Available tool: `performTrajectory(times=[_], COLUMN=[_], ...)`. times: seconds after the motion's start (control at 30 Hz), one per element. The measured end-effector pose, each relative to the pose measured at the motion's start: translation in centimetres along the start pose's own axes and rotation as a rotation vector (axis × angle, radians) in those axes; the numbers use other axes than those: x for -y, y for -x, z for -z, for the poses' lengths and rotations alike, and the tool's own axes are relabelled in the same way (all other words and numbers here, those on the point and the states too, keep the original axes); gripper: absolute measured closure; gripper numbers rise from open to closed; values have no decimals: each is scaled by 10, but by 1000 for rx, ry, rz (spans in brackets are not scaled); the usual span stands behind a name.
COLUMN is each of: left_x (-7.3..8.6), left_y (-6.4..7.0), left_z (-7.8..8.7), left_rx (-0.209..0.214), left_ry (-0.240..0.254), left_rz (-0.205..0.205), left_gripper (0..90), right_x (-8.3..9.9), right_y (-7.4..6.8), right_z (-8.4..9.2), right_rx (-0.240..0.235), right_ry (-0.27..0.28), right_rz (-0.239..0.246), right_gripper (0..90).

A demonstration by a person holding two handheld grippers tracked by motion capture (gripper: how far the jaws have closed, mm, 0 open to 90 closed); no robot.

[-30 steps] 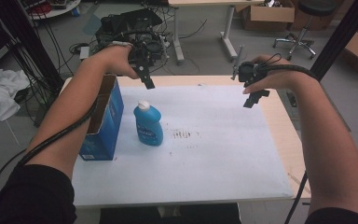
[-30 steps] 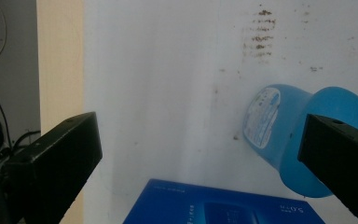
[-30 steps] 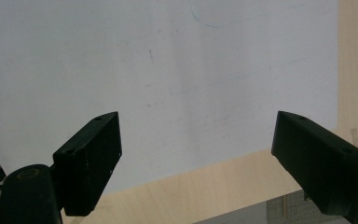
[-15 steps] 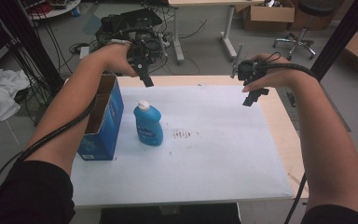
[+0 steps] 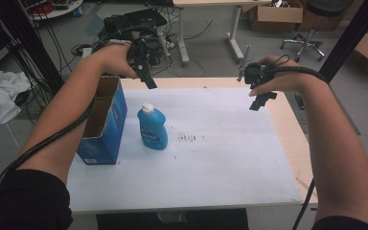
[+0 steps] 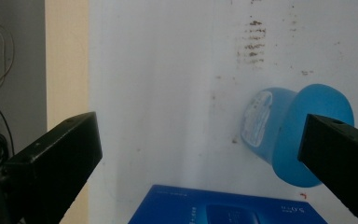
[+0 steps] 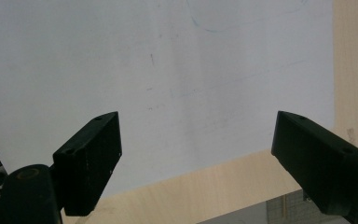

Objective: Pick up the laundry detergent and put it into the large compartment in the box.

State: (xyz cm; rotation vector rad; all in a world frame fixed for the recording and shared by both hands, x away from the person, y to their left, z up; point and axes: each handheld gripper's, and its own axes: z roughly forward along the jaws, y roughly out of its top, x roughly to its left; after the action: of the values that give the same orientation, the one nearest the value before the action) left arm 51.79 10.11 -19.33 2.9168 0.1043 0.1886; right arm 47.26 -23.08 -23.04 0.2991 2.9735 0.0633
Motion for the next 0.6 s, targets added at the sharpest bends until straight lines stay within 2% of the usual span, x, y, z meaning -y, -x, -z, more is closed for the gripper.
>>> performTrajectory(times=[0.23,0.27,0.6], left_x=[5,7,19], left_y=[13,18,34], left_z=[10,11,13], left_rx=[-3,0,19], left_ry=[9,9,11], left_rz=[-36,-54,-99], left_gripper=[1,1,1], right_x=[-1,-1,0], right_y=[-3,-4,-8], right_z=[0,-1,3], right_rx=[1,0,5], right_ry=[12,11,12], right_rz=[2,-2,-10], right_gripper=[162,162,162])
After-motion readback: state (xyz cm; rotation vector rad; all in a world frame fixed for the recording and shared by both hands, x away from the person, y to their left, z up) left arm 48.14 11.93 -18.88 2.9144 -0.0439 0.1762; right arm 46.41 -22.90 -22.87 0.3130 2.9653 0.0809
